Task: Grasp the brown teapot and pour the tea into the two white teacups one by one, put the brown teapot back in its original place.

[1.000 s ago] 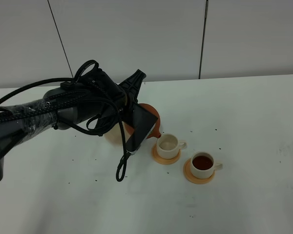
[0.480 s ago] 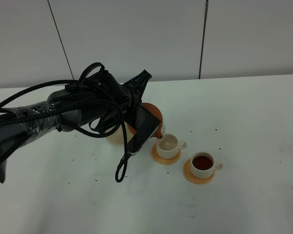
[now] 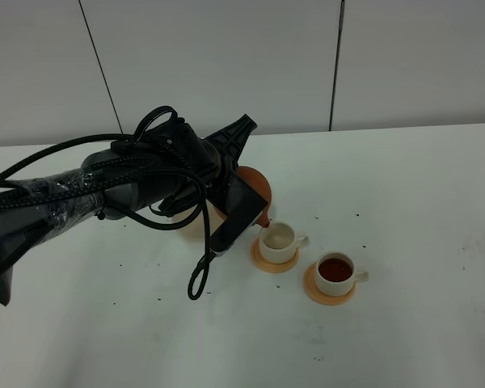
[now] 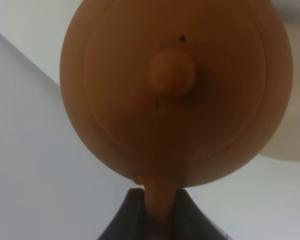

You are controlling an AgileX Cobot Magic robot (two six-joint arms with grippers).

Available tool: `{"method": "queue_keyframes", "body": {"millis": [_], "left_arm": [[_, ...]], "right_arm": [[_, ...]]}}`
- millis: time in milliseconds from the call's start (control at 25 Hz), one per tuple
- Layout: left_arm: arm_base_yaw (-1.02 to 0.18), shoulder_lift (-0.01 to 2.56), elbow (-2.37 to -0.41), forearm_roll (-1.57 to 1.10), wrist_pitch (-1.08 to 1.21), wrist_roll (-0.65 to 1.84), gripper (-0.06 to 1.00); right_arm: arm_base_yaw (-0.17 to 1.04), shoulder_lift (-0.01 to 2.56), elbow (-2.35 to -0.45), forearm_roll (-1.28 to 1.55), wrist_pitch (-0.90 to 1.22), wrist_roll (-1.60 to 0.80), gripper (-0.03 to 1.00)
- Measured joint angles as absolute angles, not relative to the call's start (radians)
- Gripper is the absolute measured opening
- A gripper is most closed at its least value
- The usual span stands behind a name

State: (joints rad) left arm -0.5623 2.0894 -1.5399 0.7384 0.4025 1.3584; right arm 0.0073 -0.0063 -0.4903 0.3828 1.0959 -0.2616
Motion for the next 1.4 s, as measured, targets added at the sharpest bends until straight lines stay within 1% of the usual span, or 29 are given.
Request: {"method": "queue_keyframes", "body": {"millis": [1400], "left_arm": [[-0.572, 2.089, -1.540, 0.842, 0.332, 1.436, 0.17]], "right_arm": [[0.007, -0.006, -0.490, 0.383, 1.096, -0.262, 0.24]]}}
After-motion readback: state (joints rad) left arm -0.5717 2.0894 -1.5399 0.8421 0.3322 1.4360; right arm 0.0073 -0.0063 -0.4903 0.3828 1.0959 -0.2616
